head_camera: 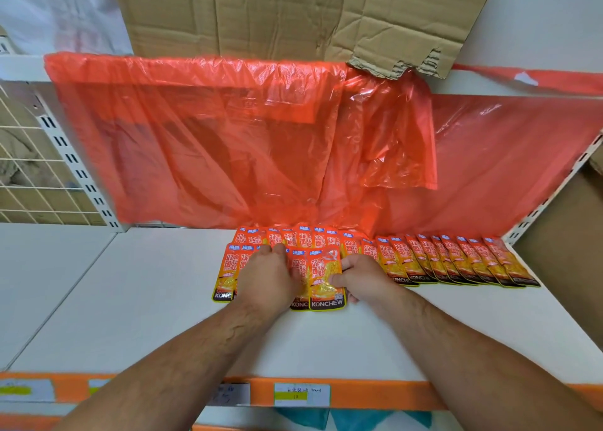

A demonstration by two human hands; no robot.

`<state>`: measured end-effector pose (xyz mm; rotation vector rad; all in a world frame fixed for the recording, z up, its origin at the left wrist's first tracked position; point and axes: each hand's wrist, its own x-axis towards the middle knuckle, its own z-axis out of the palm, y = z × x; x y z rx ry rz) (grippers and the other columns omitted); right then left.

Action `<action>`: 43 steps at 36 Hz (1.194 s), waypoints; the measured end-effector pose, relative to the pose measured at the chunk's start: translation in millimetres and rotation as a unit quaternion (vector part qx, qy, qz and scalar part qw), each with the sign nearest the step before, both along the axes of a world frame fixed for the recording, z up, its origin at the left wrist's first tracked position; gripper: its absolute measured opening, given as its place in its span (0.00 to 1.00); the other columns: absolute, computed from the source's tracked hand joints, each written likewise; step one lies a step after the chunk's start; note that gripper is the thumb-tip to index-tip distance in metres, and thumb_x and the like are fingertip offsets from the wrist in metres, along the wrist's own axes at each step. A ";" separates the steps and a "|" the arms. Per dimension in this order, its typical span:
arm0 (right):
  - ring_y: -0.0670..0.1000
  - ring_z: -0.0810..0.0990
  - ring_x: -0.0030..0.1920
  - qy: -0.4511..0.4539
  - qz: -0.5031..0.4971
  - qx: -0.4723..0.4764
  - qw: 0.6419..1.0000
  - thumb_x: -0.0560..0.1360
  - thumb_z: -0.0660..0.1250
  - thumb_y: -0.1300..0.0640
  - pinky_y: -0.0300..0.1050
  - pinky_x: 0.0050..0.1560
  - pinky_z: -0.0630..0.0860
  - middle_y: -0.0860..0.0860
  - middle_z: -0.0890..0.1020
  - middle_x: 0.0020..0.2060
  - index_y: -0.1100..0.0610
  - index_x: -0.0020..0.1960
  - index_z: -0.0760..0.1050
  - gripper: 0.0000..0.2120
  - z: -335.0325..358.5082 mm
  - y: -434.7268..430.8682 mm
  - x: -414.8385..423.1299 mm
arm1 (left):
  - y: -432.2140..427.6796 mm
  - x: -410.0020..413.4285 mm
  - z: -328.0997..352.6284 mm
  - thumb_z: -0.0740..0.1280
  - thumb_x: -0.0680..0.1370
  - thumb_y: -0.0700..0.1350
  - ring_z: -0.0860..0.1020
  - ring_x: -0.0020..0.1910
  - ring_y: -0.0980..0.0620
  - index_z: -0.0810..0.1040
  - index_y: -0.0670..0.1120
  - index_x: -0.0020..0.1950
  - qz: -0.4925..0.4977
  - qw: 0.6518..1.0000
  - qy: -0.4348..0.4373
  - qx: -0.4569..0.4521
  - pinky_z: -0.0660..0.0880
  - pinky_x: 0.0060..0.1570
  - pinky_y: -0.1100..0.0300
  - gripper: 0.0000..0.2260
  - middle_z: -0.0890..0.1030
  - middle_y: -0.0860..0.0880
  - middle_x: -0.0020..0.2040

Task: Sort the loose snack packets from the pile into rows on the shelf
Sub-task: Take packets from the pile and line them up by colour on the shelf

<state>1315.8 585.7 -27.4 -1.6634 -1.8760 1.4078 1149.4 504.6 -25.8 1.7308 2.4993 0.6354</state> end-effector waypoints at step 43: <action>0.54 0.59 0.75 -0.214 0.284 0.355 0.865 0.77 0.62 0.42 0.53 0.73 0.60 0.48 0.63 0.76 0.46 0.76 0.63 0.29 12.2 -37.7 -44.4 | -57.3 -17.9 -2.4 0.57 0.75 0.59 0.68 0.68 0.47 0.70 0.53 0.70 0.039 0.992 0.107 -0.063 0.65 0.65 0.51 0.24 0.73 0.51 0.69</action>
